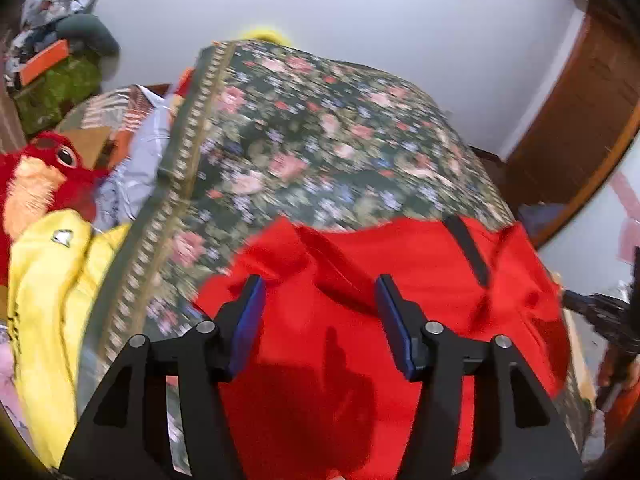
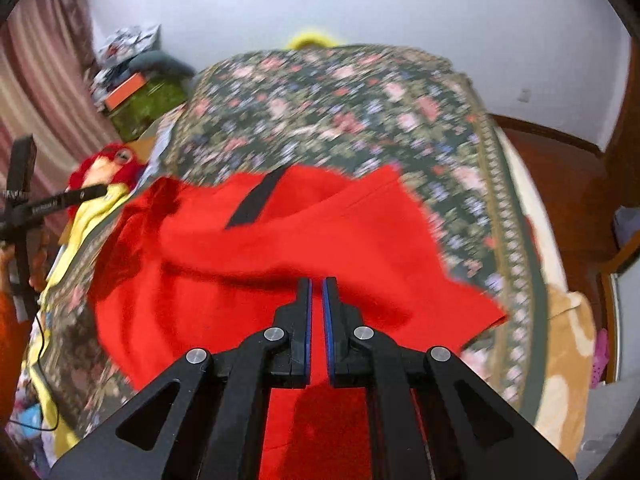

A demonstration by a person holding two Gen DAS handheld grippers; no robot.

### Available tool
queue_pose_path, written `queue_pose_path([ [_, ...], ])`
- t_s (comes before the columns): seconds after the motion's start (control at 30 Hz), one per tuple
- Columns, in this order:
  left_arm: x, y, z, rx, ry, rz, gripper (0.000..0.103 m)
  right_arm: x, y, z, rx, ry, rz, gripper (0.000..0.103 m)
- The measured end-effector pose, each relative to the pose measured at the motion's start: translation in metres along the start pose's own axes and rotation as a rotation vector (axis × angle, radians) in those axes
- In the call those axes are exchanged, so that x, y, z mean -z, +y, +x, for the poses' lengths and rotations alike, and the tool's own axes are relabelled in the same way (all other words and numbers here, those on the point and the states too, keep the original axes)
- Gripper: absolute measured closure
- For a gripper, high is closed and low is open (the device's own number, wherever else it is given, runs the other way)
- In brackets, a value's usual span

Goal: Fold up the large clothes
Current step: 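Lay the jacket down flat and open both tools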

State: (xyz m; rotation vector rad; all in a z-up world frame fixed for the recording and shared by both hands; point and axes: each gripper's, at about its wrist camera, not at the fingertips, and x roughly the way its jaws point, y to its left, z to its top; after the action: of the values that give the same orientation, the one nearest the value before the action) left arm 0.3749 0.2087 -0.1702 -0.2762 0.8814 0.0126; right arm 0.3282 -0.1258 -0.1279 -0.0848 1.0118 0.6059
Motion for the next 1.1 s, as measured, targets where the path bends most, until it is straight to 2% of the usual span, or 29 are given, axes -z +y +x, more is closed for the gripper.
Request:
queue_pose_path([
  [0.13,0.030,-0.019,0.014,0.059,0.113,0.044,0.046,0.006,0.019,0.023,-0.028,0.062,-0.038,0.096],
  [0.3,0.060,-0.043,0.054,0.065,0.245,0.107,0.046,0.004,0.023,0.056,-0.032,0.138,-0.033,0.093],
  [0.37,0.065,-0.048,0.070,0.069,0.271,0.114,0.046,-0.002,0.017,0.069,-0.020,0.158,-0.009,0.093],
  [0.57,0.056,-0.048,0.099,0.039,0.237,0.076,0.040,-0.013,-0.024,0.081,-0.006,0.133,0.144,0.093],
  [0.7,0.052,-0.035,0.102,0.022,0.205,0.027,0.039,-0.008,-0.045,0.075,-0.086,0.100,0.286,0.094],
  [0.77,0.054,-0.032,0.097,0.001,0.185,0.002,0.039,-0.002,-0.041,0.069,-0.080,0.095,0.290,0.093],
  [0.83,0.061,-0.036,0.092,-0.034,0.176,0.038,0.039,0.003,-0.034,0.065,-0.046,0.102,0.260,0.093],
  [0.9,0.071,-0.039,0.085,-0.047,0.159,0.076,0.036,0.011,-0.029,0.061,-0.008,0.107,0.223,0.086],
  [0.97,0.080,-0.036,0.078,-0.055,0.143,0.083,0.031,0.020,-0.024,0.056,0.017,0.112,0.187,0.058],
  [1.03,0.086,-0.029,0.072,-0.043,0.145,0.060,0.028,0.028,-0.021,0.050,0.047,0.110,0.159,0.042],
  [1.1,0.093,-0.018,0.065,-0.029,0.144,0.014,0.027,0.036,-0.018,0.042,0.092,0.099,0.131,0.035],
])
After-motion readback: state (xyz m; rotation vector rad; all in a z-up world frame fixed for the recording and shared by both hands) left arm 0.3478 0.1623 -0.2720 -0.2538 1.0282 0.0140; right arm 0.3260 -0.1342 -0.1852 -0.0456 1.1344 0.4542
